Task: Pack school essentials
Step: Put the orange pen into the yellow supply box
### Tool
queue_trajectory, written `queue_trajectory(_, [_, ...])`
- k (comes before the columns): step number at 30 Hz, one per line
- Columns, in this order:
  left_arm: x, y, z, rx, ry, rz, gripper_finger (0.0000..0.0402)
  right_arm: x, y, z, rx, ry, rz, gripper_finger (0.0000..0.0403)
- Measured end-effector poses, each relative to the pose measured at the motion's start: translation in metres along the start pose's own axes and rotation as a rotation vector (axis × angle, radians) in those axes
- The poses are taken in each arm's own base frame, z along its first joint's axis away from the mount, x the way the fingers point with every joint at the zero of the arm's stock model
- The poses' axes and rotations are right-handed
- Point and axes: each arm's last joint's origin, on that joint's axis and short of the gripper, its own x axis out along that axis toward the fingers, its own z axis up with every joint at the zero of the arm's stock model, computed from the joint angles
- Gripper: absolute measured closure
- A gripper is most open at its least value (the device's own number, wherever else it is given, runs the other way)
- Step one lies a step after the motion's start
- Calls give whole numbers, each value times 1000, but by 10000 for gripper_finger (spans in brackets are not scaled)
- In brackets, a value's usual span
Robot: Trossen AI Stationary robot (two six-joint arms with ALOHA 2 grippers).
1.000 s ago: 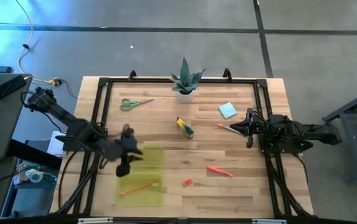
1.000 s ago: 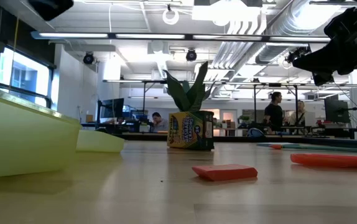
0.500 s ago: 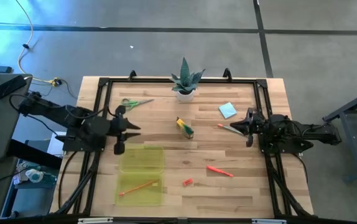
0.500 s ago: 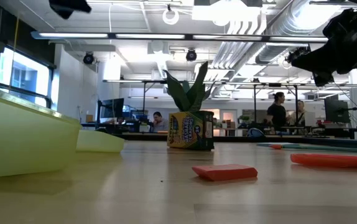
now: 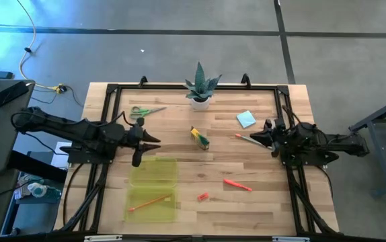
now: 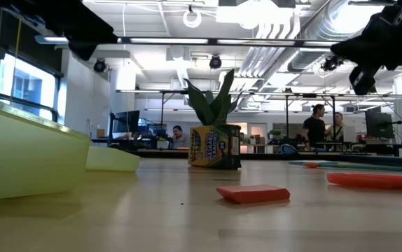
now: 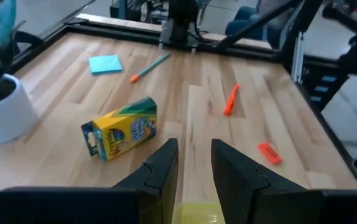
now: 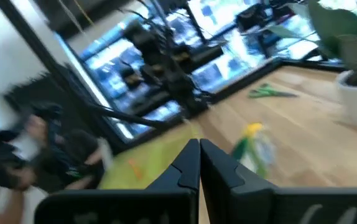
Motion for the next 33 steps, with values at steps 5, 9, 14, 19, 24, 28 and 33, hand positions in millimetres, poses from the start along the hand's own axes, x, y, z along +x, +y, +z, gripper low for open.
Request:
queue_trajectory(5, [3, 6, -7, -47, -2, 21, 316, 0, 8, 8, 26, -43, 59, 403])
queue_trajectory(9, [5, 8, -12, -107, 11, 34, 316, 4, 17, 17, -1, -37, 45, 403])
queue_trajectory(14, [5, 9, -14, -108, 25, 39, 316, 18, 30, 26, -30, 48, 1, 403])
queue_trajectory(19, [5, 9, -14, -107, 29, 39, 316, 39, 44, 27, -23, 245, -52, 403])
queue_trajectory(24, [5, 9, -14, -107, 23, 62, 316, 64, 62, 26, -66, 414, -152, 403])
queue_trajectory(28, [5, 10, -14, -115, 19, 82, 316, 84, 80, 27, -150, 532, -232, 403])
queue_trajectory(33, [7, 10, -16, -128, 29, 100, 316, 106, 104, 21, -194, 715, -293, 403])
